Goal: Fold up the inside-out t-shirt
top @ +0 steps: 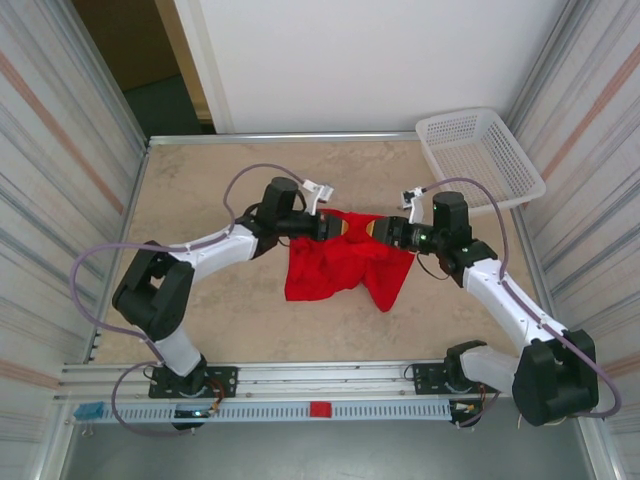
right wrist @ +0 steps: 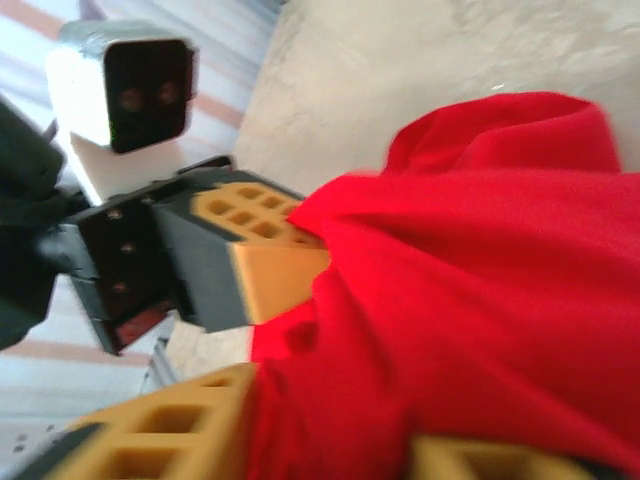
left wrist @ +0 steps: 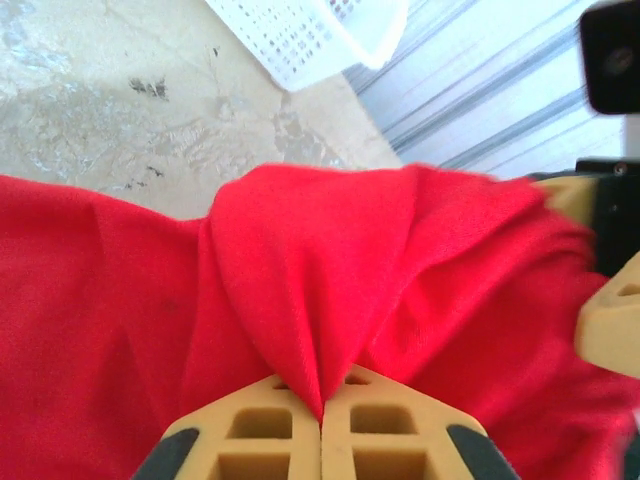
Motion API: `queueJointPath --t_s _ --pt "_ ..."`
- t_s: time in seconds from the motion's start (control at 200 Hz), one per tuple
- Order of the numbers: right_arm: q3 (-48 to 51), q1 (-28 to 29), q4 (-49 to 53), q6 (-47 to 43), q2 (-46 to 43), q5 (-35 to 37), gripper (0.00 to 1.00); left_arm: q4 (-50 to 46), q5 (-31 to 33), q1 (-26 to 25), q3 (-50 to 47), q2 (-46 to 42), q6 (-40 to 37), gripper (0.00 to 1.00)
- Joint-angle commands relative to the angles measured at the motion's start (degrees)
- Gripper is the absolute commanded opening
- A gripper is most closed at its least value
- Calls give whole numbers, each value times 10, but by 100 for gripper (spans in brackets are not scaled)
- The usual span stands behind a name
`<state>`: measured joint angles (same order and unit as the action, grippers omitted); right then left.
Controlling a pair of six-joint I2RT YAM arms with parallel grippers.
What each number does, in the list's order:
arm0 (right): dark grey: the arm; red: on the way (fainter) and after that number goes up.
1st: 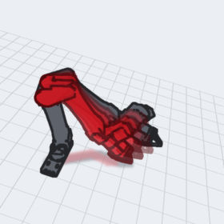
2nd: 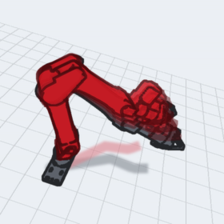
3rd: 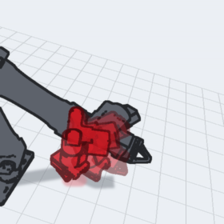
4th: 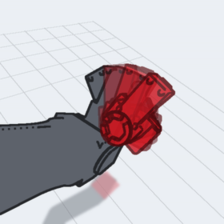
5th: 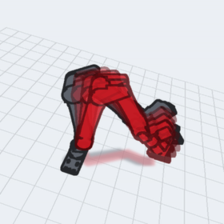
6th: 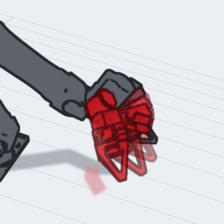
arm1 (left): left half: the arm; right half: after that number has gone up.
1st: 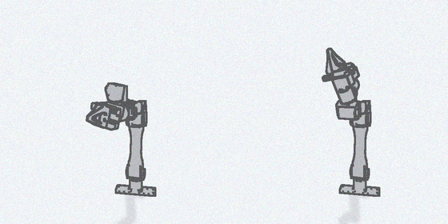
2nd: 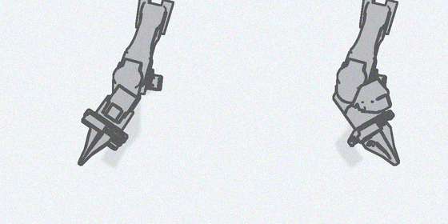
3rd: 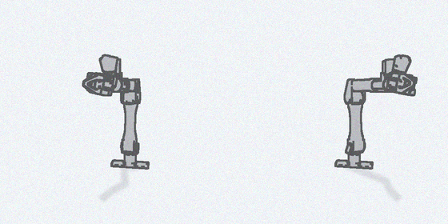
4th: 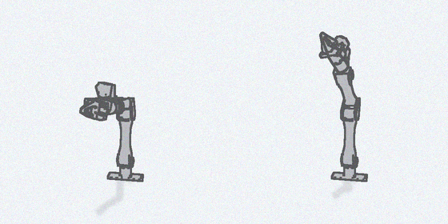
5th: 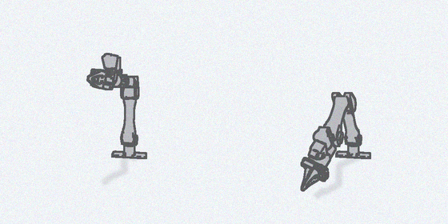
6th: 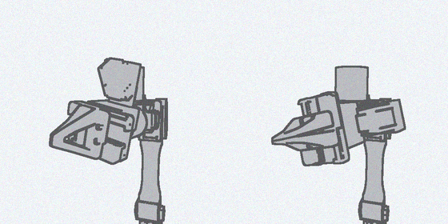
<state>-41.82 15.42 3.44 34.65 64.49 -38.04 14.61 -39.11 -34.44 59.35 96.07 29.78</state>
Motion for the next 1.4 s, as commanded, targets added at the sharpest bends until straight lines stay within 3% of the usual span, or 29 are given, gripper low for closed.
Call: queueJointPath --t_s 0.0,0.25,0.441,0.551,0.626,0.706,0.827,0.997,1.072,1.117,1.172,1.252,1.398 --pt "11 -8 58 -24 7 98 66 117 -32 19 -28 -56 97 0" --pt "31 40 86 44 -102 181 63 166 -25 22 -51 -112 145 0" --pt "-28 103 144 31 -166 274 46 169 -21 21 -57 -124 153 0" --pt "-63 127 145 19 -154 279 39 166 -21 18 -54 -124 154 0" --pt "-86 149 146 9 -126 290 46 162 -19 16 -51 -125 153 0" --pt "-106 180 149 -7 -93 326 64 158 -18 14 -48 -125 152 0" --pt "-129 210 142 -19 -31 358 65 152 -17 10 -42 -126 153 0" --pt "-138 212 96 -22 36 348 53 135 -16 5 -30 -130 152 0" --pt "-143 212 95 -30 64 351 42 134 -15 4 -29 -134 154 0" --pt "-143 209 94 -35 73 352 29 130 -14 5 -30 -137 154 0" --pt "-143 197 92 -41 76 328 0 124 -14 5 -30 -140 150 0" --pt "-141 171 91 -54 61 275 0 110 -8 11 -36 -146 143 0" --pt "-114 99 56 -66 1 105 0 91 15 38 -63 -156 128 0"
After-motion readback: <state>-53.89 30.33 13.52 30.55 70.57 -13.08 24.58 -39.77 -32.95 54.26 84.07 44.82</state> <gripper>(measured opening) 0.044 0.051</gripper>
